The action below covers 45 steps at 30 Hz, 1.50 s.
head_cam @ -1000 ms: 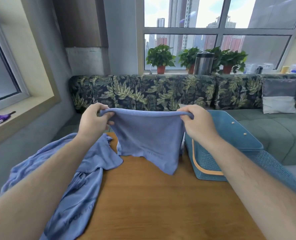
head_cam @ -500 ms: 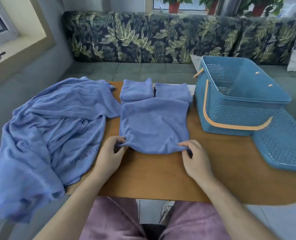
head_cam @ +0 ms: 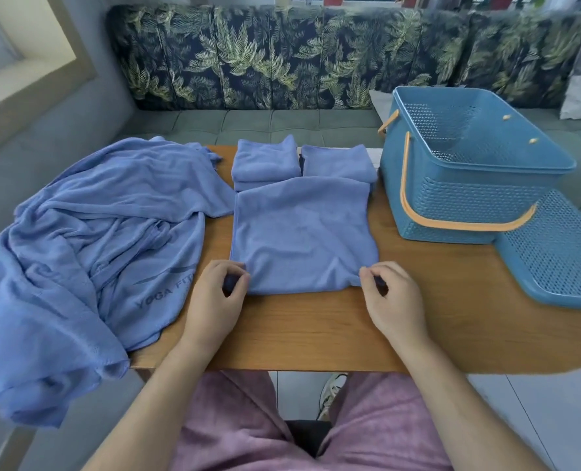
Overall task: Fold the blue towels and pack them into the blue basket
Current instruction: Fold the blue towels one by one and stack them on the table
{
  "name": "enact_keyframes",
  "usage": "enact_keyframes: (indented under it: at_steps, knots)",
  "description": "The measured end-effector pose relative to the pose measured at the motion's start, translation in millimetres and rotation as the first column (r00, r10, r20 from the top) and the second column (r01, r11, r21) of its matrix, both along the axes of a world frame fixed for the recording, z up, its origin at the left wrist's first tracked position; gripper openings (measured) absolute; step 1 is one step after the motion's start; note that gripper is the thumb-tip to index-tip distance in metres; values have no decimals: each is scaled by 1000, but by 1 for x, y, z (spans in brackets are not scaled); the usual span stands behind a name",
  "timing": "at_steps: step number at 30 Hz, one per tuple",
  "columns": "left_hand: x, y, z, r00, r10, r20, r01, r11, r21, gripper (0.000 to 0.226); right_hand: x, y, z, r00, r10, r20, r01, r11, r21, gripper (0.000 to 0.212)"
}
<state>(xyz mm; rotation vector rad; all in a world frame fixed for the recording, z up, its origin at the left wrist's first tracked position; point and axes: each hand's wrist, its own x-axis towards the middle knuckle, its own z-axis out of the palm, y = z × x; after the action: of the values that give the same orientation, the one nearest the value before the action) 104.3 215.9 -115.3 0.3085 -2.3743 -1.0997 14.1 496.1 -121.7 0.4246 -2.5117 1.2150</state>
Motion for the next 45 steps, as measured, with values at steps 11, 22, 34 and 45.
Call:
enact_keyframes:
  at_steps: [11, 22, 34, 45]
  knots:
    - [11, -1, -7, 998, -37, 45, 43, 988, -149, 19, 11, 4, -2, 1000, 22, 4, -22, 986, 163, 7]
    - [-20, 29, 1, 965, 100, 243, 42, 856, -516, 48, 10, -31, 24, 992, 41, -123, 30, 851, 524, 39]
    - [12, 31, -4, 940, -21, 340, 195, 851, -487, 59, 56, -32, 24, 967, 114, 226, -238, 716, 657, 75]
    - [-103, -26, 3, 946, -43, 320, 152, 934, -324, 42, -81, -27, 0, 994, -101, 34, 74, 882, 466, 49]
